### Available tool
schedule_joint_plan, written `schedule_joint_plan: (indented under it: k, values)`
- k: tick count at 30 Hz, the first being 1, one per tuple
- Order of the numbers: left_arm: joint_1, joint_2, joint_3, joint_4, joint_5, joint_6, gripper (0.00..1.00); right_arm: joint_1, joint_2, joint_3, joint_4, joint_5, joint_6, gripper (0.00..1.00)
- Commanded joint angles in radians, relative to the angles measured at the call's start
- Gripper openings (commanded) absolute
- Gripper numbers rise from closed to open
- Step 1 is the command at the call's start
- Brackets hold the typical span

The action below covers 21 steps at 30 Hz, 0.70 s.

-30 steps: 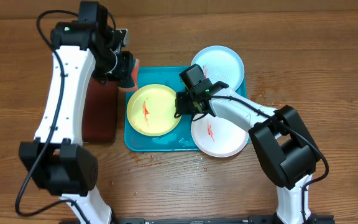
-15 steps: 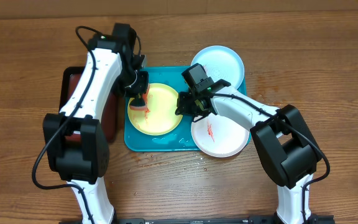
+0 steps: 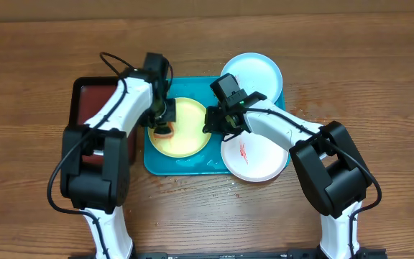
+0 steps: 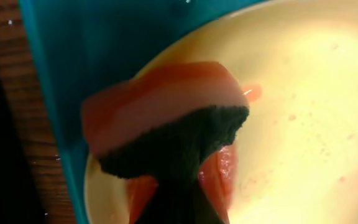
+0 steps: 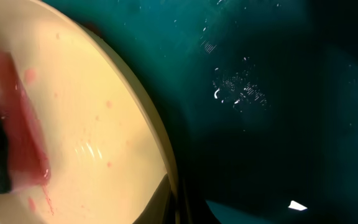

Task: Clean dirty plates on tray and stack at the side
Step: 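Scrub the yellow plate with the sponge in the left gripper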

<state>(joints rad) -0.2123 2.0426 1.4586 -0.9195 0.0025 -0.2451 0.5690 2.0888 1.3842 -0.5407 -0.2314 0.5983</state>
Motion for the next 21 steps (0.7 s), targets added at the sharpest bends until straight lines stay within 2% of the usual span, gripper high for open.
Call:
schedule_joint_plan:
  k: [1,3,5,8,11,14,16,21]
  values:
    - [-0.043,0.005,-0.039,-0.013,-0.029,-0.029,0.04,-0.008,0.006,0.001,-0.008,0.014,0.008,0.04]
    - [-0.060,0.005,-0.038,-0.027,-0.008,-0.006,0.04,-0.008,0.006,0.001,-0.008,0.014,0.008,0.04]
    - [-0.071,0.005,-0.038,-0.036,0.086,0.082,0.04,-0.008,0.006,0.001,-0.008,0.014,0.008,0.04]
    - [-0.074,0.005,-0.037,-0.064,0.352,0.281,0.04,-0.008,0.006,0.001,-0.008,0.014,0.008,0.04]
    - [-0.066,0.005,-0.036,-0.082,0.406,0.306,0.04,-0.008,0.006,0.001,-0.008,0.014,0.004,0.04]
    - [-0.056,0.005,-0.035,-0.114,0.403,0.322,0.04,-0.008,0.006,0.001,-0.011,0.014,0.004,0.04]
    - [-0.049,0.005,-0.035,-0.129,0.348,0.314,0.04,-0.008,0.006,0.001,-0.011,0.018,0.004,0.04]
    - [-0.033,0.005,-0.034,-0.114,0.019,0.116,0.04,-0.008,0.006,0.001,-0.012,0.021,0.004,0.04]
